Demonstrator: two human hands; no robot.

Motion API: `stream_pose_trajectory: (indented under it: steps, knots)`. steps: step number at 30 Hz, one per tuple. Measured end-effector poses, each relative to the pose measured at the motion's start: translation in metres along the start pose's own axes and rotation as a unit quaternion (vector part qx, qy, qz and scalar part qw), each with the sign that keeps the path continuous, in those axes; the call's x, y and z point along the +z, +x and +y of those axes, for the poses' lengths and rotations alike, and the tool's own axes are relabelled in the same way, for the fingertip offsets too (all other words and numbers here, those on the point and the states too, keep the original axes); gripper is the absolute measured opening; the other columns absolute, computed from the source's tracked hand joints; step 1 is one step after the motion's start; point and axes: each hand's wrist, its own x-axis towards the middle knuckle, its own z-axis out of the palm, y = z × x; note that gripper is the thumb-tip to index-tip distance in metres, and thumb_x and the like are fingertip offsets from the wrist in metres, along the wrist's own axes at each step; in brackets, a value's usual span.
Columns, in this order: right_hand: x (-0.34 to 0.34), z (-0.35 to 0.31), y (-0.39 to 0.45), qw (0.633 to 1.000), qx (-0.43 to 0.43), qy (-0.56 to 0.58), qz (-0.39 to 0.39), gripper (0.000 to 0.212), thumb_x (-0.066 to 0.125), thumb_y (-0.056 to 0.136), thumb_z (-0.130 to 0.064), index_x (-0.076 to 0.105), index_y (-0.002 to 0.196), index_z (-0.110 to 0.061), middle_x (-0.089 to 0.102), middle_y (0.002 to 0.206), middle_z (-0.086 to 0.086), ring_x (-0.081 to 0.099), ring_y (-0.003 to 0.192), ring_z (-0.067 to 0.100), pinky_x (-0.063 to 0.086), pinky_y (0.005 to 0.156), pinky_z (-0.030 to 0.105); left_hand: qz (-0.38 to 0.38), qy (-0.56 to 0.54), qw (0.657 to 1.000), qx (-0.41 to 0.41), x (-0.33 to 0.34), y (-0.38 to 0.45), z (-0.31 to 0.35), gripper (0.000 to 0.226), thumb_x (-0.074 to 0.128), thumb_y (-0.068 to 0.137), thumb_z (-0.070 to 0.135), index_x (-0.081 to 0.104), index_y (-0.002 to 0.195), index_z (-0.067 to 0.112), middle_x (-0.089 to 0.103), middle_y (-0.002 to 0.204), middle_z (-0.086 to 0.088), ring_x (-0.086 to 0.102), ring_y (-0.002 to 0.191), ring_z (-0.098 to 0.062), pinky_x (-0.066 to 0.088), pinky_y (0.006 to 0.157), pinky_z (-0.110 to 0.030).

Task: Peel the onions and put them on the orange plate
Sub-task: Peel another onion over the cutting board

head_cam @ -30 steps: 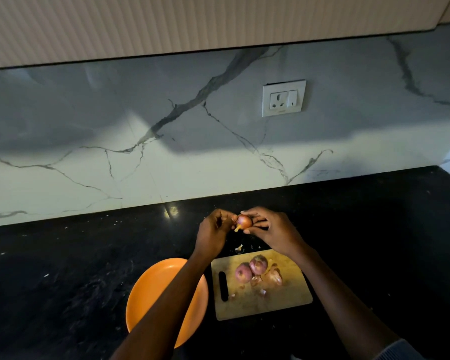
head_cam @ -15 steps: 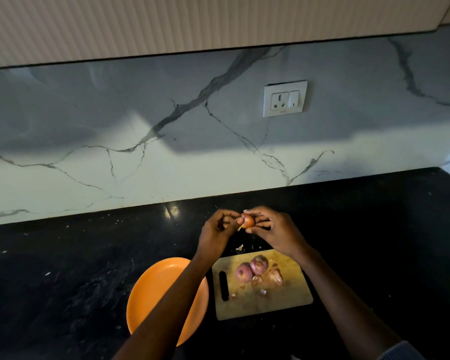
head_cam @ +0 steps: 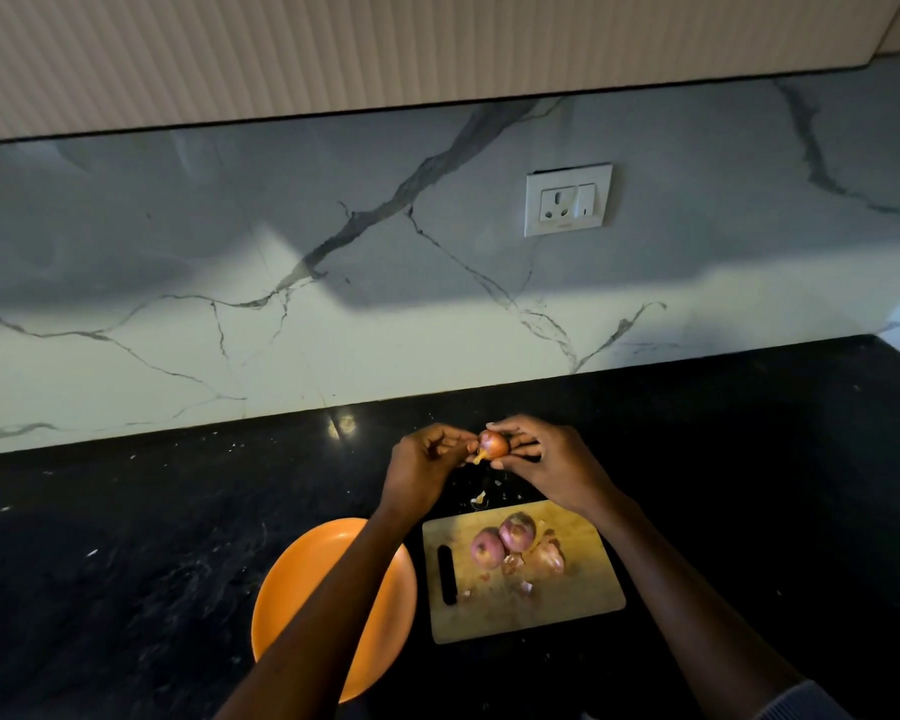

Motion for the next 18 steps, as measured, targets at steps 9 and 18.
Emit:
stream_pose_trajectory:
  steps: [9, 18]
  knots:
    - [0.0015, 0.0014, -0.0031, 1.0, -0.006, -0.021, -0.01, 0.048, 0.083, 0.079, -0.005, 0.068, 0.122, -0.02, 0.073, 0.115, -0.008, 0.07, 0.103, 0.002, 0.057, 0.091, 0.023, 0.011, 0.071, 0.997, 0.034, 0.001, -0.0054, 0.0003, 0.016, 0.074, 0.089, 0.014, 0.071, 0.09, 0.03, 0.072, 0.082, 0.017, 0.069, 0.076, 0.006, 0.05, 0.07, -0.009]
    - [0.0038, 0.004, -0.0048, 1.0, -0.007, -0.013, -0.009, 0.048, 0.083, 0.079, -0.003, 0.068, 0.122, -0.015, 0.073, 0.115, -0.005, 0.07, 0.104, 0.005, 0.057, 0.091, 0.024, 0.006, 0.11, 0.992, 0.063, -0.0021, -0.0048, -0.006, 0.014, 0.073, 0.09, 0.015, 0.072, 0.093, 0.028, 0.076, 0.09, 0.006, 0.07, 0.081, -0.004, 0.056, 0.074, -0.023]
